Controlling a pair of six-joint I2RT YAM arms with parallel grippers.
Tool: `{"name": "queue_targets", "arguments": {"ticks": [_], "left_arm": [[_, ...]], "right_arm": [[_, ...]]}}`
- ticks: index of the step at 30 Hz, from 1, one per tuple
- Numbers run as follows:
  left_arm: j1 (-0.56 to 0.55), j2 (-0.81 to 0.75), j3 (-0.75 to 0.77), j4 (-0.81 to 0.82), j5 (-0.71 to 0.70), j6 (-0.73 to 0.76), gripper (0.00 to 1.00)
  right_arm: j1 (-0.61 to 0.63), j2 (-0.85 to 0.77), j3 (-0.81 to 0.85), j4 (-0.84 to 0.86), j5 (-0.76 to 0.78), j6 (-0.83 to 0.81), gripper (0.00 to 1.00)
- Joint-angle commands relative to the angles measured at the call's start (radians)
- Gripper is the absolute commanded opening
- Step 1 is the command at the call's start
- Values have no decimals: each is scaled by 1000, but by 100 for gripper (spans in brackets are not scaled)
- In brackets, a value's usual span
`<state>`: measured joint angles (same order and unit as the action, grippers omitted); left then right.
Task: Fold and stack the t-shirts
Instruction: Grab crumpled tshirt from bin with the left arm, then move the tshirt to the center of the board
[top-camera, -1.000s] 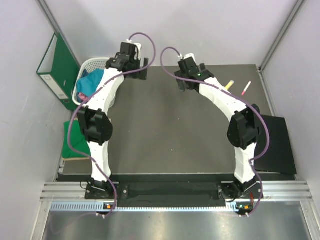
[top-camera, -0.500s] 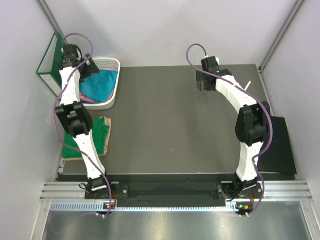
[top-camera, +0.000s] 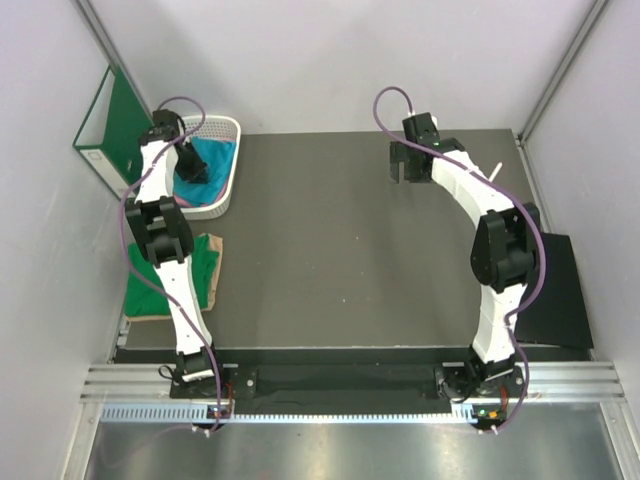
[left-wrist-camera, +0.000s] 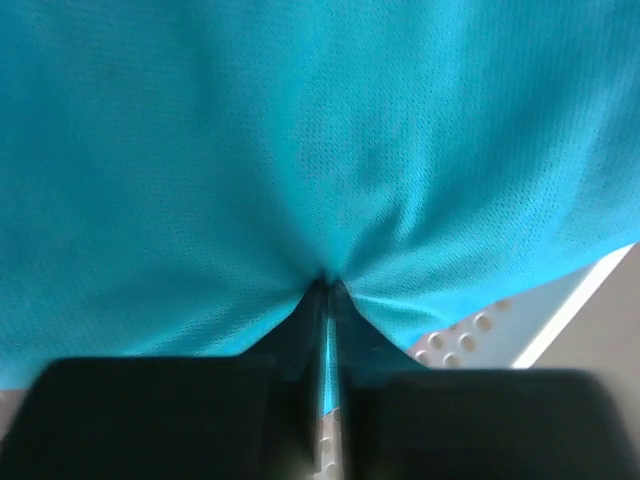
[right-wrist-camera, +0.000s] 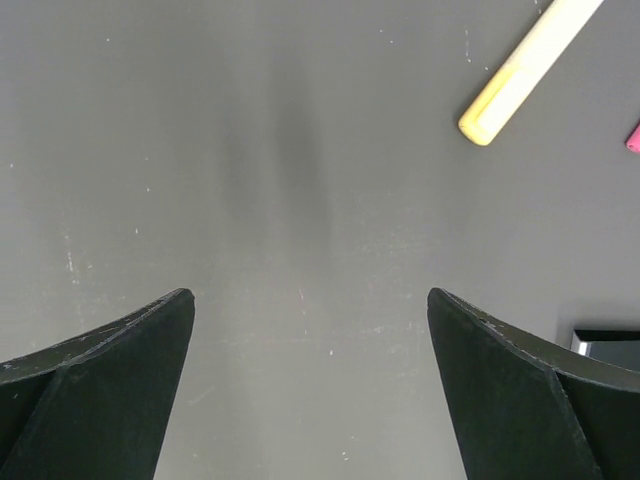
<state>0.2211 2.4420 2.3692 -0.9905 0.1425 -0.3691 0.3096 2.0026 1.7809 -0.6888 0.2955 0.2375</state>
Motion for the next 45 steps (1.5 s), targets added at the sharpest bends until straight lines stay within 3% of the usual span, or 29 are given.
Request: {"name": "queue_targets", "arguments": {"ticks": [1, 11, 16, 22, 29, 34, 40, 45], "left_arm": [[8, -20, 21, -4, 23, -5, 0], [3, -345, -120, 211, 95, -39, 0], [-32, -403, -110, 263, 239, -54, 0], [-170, -413, -81, 283, 363, -48, 0], [-462, -440, -41, 346, 414, -25, 0], [-494, -478, -142, 450, 473, -105, 0], [-493, -449, -281, 330, 490, -51, 0], [-493, -437, -504, 218, 427, 2, 0]], "right_arm": [[-15, -36, 26, 5, -22, 23, 99], [-50, -48, -38, 15, -53, 77, 99], [-92, -31, -61, 20, -101, 120, 100], [-113, -25, -58, 28, -130, 144, 100], [-125, -24, -72, 54, -134, 160, 100], [-145, 33, -69, 109, -154, 148, 100], [-184, 189, 133, 104, -211, 114, 100], [-224, 324, 329, 48, -265, 112, 100]]}}
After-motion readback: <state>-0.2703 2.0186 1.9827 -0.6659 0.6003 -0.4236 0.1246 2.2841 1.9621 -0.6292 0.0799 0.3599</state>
